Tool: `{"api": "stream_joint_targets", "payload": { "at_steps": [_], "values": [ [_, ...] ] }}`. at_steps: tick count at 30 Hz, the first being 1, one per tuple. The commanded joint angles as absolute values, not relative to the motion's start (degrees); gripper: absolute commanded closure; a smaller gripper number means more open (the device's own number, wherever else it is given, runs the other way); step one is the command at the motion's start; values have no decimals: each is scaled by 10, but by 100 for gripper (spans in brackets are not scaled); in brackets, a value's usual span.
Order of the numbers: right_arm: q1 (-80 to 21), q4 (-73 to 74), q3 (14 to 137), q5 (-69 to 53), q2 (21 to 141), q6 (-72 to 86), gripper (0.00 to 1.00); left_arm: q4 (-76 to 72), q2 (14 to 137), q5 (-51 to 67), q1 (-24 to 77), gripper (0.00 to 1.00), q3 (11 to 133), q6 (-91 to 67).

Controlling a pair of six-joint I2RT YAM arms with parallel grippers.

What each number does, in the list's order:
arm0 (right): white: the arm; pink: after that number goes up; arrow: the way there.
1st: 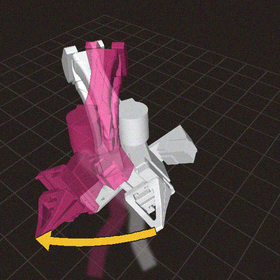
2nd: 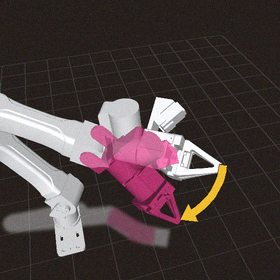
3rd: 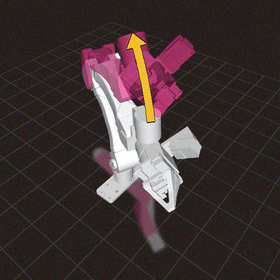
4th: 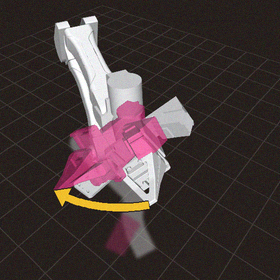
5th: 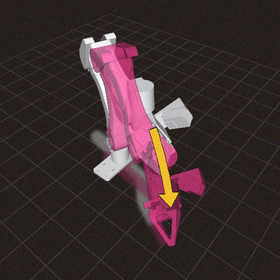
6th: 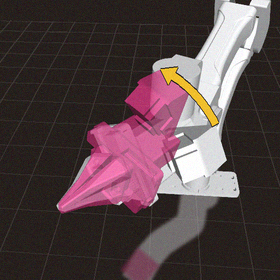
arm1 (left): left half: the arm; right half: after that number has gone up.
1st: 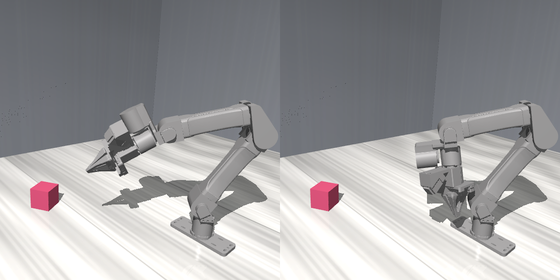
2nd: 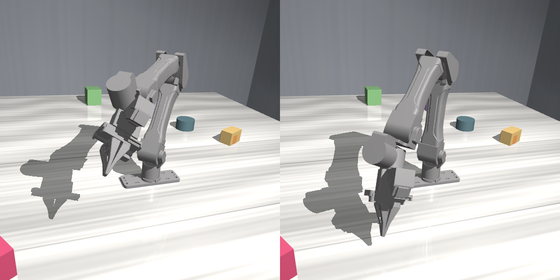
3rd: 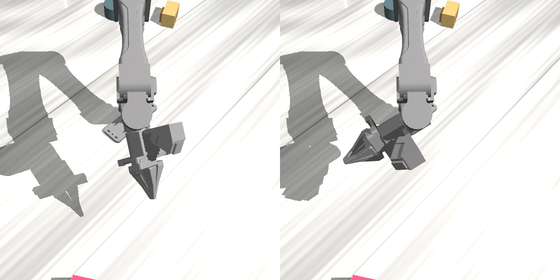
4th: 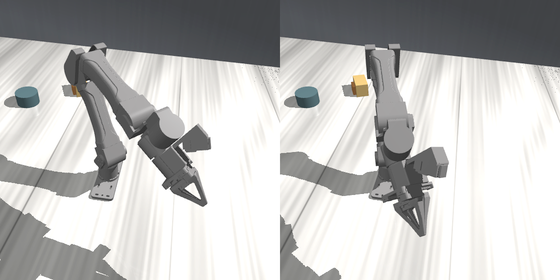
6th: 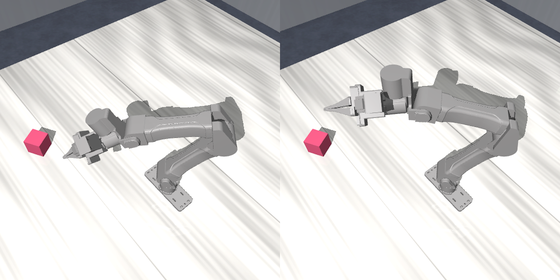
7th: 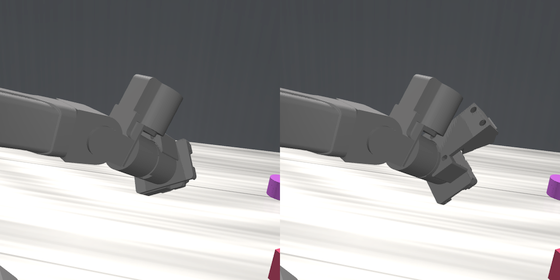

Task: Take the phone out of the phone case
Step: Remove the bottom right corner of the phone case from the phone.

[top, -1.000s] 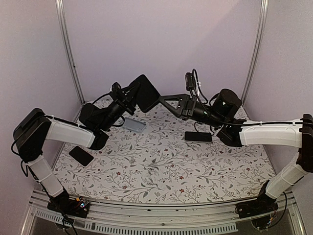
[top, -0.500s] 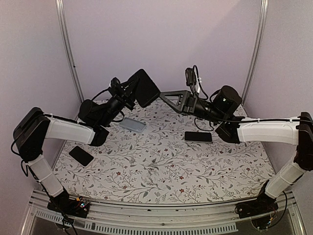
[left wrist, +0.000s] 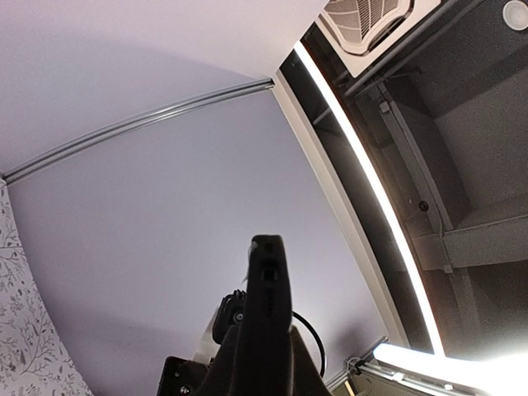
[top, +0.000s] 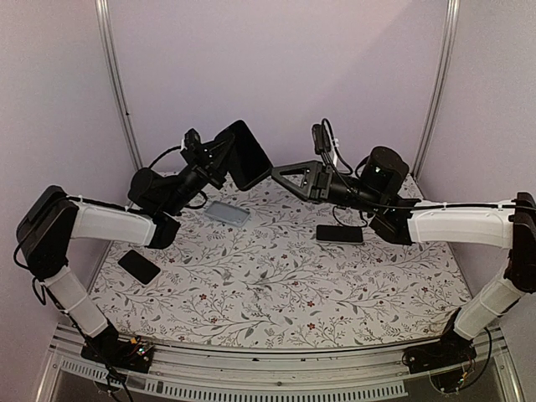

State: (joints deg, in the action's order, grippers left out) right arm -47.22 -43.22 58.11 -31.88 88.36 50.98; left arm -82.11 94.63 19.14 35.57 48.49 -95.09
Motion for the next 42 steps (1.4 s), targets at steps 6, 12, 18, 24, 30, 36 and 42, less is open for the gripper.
{"api": "stream_joint_targets", "payload": {
  "at_steps": [6,12,18,24,30,36,42],
  "values": [
    [-480,-372,598,-307,887,497,68,-847,930,217,363,100,490,-939],
    [-480,-349,596,-288,891,504,70,-860,931,217,363,100,489,-943],
    [-479,-223,643,-267,922,505,75,-879,936,249,363,100,514,-929],
    [-473,-171,651,-269,954,532,76,-915,939,267,363,100,525,-921],
    [-461,-154,627,-255,958,557,77,-943,935,275,364,100,531,-918],
    [-457,-112,629,-220,963,562,77,-927,925,297,365,100,541,-892],
    [-457,-81,644,-179,974,561,77,-917,925,312,371,100,540,-878]
  ]
}}
